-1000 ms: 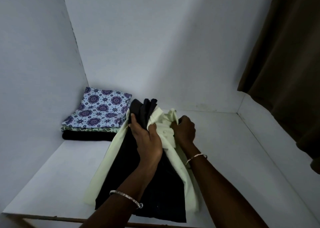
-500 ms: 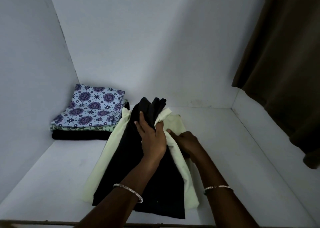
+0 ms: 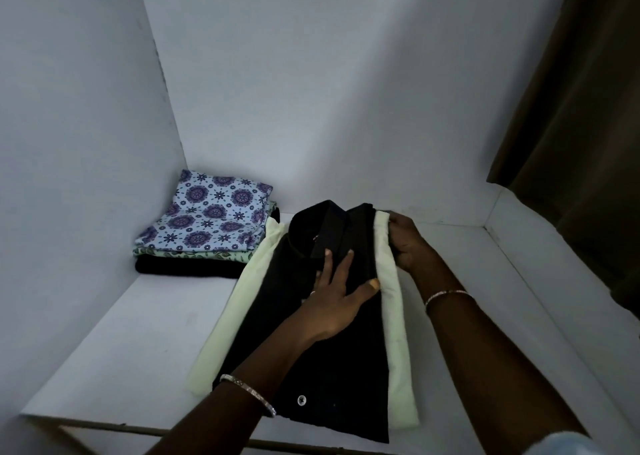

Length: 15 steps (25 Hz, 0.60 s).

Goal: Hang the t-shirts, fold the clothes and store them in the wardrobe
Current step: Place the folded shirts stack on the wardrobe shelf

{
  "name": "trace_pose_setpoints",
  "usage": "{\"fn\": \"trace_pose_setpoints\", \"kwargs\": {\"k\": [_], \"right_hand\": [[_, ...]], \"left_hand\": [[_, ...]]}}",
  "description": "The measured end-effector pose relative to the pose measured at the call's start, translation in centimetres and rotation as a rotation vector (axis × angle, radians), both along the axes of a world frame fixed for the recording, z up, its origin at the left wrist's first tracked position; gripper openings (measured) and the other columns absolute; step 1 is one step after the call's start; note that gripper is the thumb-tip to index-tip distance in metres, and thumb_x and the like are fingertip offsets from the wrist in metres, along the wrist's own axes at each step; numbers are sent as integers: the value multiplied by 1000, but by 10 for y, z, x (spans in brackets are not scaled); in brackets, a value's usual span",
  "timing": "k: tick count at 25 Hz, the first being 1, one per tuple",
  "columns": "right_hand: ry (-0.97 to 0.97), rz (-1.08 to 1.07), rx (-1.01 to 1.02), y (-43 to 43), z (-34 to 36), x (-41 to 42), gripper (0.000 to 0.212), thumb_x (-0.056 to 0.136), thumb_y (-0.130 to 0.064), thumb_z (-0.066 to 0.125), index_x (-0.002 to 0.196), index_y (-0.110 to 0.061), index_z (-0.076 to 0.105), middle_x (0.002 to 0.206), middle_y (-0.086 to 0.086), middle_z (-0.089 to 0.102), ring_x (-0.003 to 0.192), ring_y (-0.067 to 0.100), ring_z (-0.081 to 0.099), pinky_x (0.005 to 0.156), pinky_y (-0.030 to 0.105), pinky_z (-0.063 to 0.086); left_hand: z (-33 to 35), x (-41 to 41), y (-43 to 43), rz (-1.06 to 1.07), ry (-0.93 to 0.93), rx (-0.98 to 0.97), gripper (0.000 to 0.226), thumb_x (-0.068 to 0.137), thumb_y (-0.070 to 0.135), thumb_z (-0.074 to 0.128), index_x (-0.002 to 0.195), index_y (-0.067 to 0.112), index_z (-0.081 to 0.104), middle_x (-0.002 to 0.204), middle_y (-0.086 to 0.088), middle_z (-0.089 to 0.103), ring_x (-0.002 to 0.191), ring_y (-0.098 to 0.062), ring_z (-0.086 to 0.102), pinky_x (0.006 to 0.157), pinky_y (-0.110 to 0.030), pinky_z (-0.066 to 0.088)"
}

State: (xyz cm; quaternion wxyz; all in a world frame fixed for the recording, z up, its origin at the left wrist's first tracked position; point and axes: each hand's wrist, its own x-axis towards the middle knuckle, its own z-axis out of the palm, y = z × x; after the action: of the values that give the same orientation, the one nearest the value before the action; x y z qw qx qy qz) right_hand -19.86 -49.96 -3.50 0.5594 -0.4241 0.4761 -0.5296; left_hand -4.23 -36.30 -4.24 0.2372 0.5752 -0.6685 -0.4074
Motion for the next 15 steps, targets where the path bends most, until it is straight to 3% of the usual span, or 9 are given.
{"fn": "trace_pose_setpoints", "kwargs": {"k": [2,4,5,7,11,13,15], "right_hand": [[-28,11,110,-9,0,-13,26,96,-12,57,119,-3,65,105,16,67,87,27,65,75,35,55],[85,-3,130,-10,-3,-11,16,100,-12,51,106,-7,65,104,11,62,75,19,60,67,31,51],[112,-75,160,-9,-7,-11,13,99,-13,53,95,-9,65,102,10,62,71,17,59,64,29,50],[36,-201,227,0,-9,-14,19,96,-25,62,89,-9,67,94,11,66,71,20,61,63,29,50],[3,-159,331,19,-13,-32,57,88,-65,59,112,-14,66,104,10,65,92,26,63,77,35,53],[150,-120,366,30,-19,-37,75,74,-66,73,130,-17,60,123,10,62,108,30,61,94,44,53],[260,-99,335,37,-24,-36,104,63,-54,88,148,-16,41,143,13,51,123,31,55,102,44,48]], "left_hand": [[-1,15,3,64,-54,-143,68,90,58,57,150,37,33,163,1,20,147,-21,29,119,-40,27],[3,36,-1,324,-163,-334,48,88,55,57,129,31,58,135,0,58,124,-23,55,103,-37,44],[4,49,-3,447,-256,-364,42,88,55,55,121,30,63,124,0,62,117,-25,58,98,-39,47],[3,73,-8,570,-428,-270,42,91,53,54,122,26,60,126,-6,57,120,-31,52,97,-42,44],[-10,88,-12,570,-524,-63,55,92,58,53,132,21,50,142,-11,40,133,-37,36,105,-52,33],[-14,89,-20,598,-457,-58,56,91,60,53,129,19,51,141,-13,39,132,-38,38,106,-52,34],[-15,91,-28,624,-423,-38,56,90,62,53,125,19,53,137,-15,45,127,-39,45,106,-52,33]]}}
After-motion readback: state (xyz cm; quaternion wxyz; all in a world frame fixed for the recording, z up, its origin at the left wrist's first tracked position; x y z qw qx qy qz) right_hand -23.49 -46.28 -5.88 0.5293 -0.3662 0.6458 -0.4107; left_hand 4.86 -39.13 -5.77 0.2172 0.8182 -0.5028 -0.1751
